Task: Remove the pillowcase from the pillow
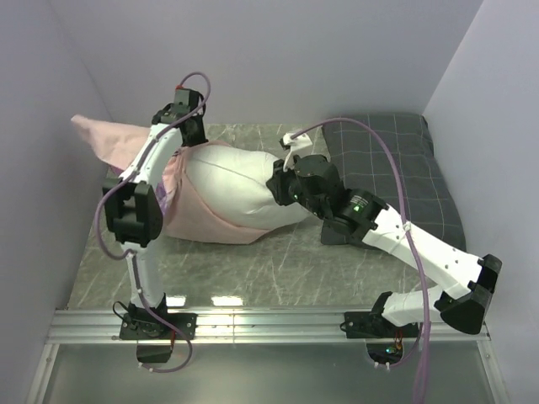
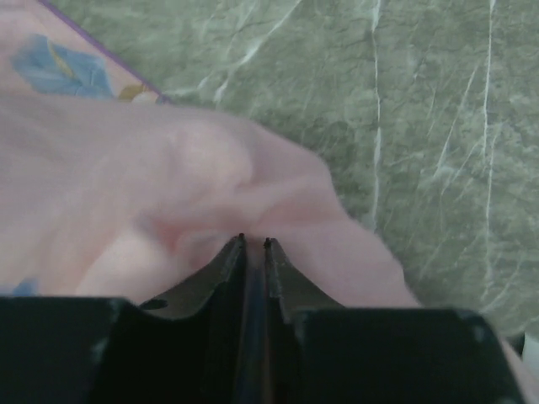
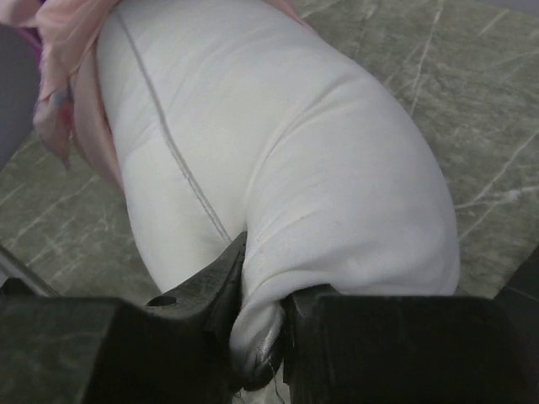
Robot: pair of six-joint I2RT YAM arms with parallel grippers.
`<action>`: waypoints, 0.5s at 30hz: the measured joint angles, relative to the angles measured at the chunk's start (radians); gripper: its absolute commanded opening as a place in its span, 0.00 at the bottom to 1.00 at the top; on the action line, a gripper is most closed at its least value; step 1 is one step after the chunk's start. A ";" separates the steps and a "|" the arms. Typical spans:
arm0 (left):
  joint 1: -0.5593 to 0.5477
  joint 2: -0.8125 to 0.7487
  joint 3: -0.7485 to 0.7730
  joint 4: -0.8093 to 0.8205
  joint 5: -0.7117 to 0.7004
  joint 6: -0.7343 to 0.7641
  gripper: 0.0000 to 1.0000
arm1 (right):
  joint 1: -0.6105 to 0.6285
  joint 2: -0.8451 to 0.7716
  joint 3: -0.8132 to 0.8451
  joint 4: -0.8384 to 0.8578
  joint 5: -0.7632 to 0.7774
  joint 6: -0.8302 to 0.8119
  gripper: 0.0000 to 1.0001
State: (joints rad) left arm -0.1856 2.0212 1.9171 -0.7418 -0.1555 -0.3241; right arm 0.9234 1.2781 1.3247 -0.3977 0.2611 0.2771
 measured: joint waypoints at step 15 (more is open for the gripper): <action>-0.113 0.257 -0.052 -0.003 0.114 0.111 0.57 | -0.240 0.415 0.253 0.030 -0.032 -0.036 0.23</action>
State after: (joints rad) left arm -0.2985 2.2787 1.8652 -0.7452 -0.0414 -0.2131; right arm 0.6834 1.6936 1.5780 -0.3676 0.2287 0.2413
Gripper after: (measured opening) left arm 0.564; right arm 0.209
